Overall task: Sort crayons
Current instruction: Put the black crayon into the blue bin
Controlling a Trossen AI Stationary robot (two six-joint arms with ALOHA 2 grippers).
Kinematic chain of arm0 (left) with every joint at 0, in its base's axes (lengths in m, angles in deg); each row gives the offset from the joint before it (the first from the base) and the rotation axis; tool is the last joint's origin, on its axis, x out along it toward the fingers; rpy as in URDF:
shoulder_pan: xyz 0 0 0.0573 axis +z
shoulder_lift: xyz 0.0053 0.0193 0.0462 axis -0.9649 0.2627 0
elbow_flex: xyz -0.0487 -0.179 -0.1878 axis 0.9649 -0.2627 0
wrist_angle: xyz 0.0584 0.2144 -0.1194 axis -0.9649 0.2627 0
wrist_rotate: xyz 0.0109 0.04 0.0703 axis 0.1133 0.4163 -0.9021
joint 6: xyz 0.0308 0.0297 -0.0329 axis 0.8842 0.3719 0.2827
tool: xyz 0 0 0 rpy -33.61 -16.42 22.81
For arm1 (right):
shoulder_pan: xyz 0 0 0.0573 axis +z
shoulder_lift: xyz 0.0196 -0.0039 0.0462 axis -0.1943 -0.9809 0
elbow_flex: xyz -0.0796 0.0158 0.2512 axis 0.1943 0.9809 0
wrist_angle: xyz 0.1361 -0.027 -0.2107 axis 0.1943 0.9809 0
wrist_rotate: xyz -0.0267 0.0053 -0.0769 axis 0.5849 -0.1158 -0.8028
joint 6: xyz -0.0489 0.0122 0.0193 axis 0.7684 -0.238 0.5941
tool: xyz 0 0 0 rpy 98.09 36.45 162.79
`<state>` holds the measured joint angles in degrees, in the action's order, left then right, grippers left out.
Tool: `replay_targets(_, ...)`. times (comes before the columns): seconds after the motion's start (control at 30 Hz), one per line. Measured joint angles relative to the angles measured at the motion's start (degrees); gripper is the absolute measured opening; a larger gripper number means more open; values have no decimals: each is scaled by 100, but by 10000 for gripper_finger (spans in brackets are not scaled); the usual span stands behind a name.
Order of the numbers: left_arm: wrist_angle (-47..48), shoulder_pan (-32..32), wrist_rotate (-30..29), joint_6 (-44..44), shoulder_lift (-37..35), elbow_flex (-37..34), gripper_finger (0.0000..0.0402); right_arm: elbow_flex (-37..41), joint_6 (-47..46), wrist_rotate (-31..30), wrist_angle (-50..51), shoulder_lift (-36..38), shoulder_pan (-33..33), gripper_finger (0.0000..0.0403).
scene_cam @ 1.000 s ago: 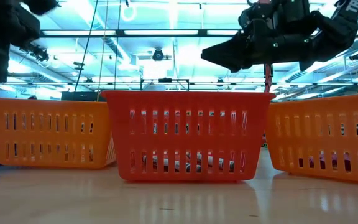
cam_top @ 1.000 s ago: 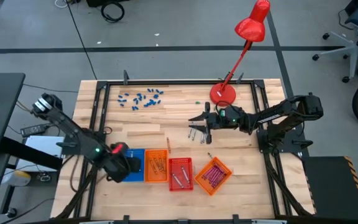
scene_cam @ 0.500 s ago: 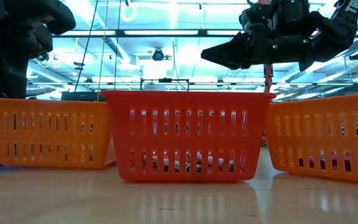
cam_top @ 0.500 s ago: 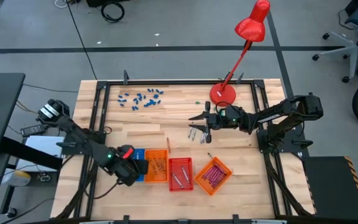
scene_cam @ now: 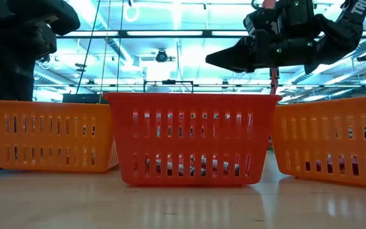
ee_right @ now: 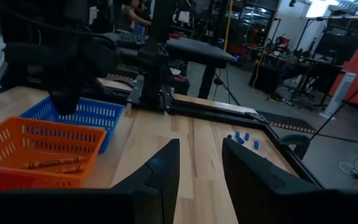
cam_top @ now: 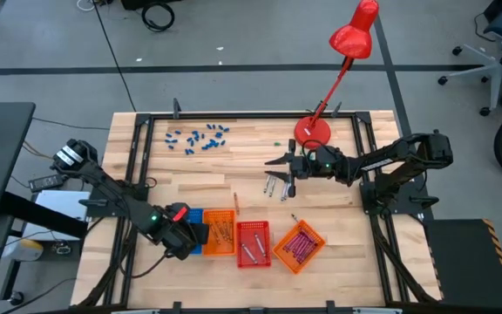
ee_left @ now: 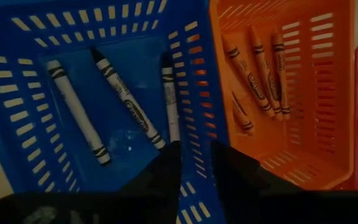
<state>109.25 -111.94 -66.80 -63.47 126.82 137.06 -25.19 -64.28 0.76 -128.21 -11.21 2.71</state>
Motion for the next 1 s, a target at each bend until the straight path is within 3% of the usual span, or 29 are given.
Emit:
replay_targets(0.23,121,109,-66,359,-81,35,103,0,-30,0,51,0,-7,125)
replay_targets(0.43,1180,359,-74,1102,-83,599,103,0,99,0,107,-2,-50,125)
replay_targets(0.63,1952,734,-116,2778,-90,1150,103,0,373,-3,133,-2,-170,125)
replay_targets(0.77,1932,774,-663,3920,-90,1049,103,0,251,-2,43,-70,-270,125)
replay_targets(1.0,1878,1081,-2160,5169,-85,896,103,0,-984,-305,-557,-918,-374,125)
